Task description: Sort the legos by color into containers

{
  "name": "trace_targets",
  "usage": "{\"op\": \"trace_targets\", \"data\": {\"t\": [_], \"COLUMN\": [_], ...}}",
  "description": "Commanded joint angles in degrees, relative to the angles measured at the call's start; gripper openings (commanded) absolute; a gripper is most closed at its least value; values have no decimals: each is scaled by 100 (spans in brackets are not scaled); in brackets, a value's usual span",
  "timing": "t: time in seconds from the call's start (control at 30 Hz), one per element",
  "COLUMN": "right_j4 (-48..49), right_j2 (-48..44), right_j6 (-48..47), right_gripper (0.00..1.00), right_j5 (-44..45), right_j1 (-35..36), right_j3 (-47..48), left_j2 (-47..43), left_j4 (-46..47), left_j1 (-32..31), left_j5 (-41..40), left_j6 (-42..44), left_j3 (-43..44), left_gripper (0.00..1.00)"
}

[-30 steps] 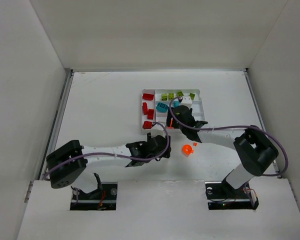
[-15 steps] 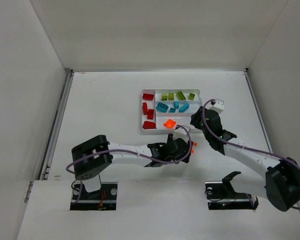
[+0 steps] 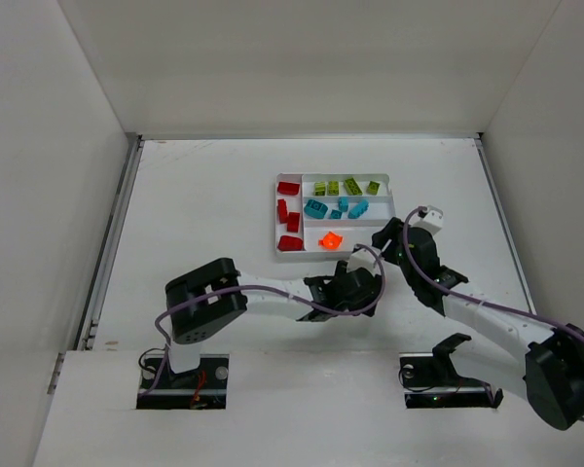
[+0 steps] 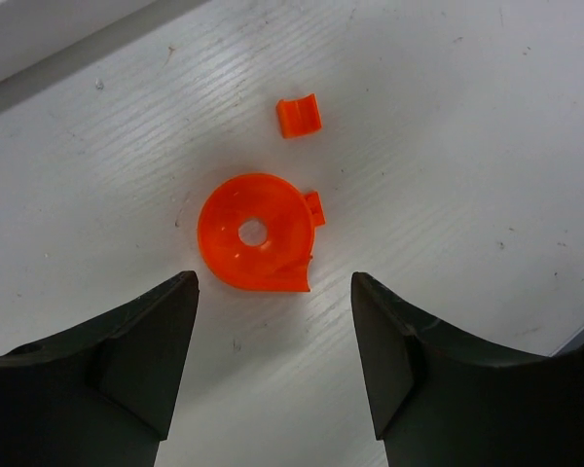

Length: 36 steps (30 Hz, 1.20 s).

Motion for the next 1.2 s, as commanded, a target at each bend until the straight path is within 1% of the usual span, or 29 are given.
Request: {"op": "trace_targets", "data": {"t": [0.0,0.37,0.53,0.7,0.77,0.83,0.93,1.07,1.17], "right_j4": [198,286,356,417,435,453,453,435,409], "right_j2": [-84,-198,-84,-14,4,4,-40,-119,-128], "right_j6": [77,68,77,85,85,85,85,112,173], "right_gripper": [70,69,69,69,69,69,69,70,69], "right_j5": [-52,-158,-158,-158,-166,-193,-202,-193,-166], "right_j1": [3,3,30,73,74,82,82,82,126], "right_j3": [6,-56,-47,-38,-38,-47,-73,-126,-170], "left_j2": [65,329,444,514,532,540,365,-152,-583], "left_j4": [111,40,49,49,67,41,40,23,-4], "left_j1": [53,211,211,229,229,229,220,246,316], "left_j5": [-28,-248,-265,-388,-415,-493,-643,-819,-854], "left_j6": [126,267,346,451,487,513,574,636,636], "left_j3": [270,419,516,525,525,525,411,121,-2], "left_gripper": [61,57,52,50,47,39,30,26,26]}}
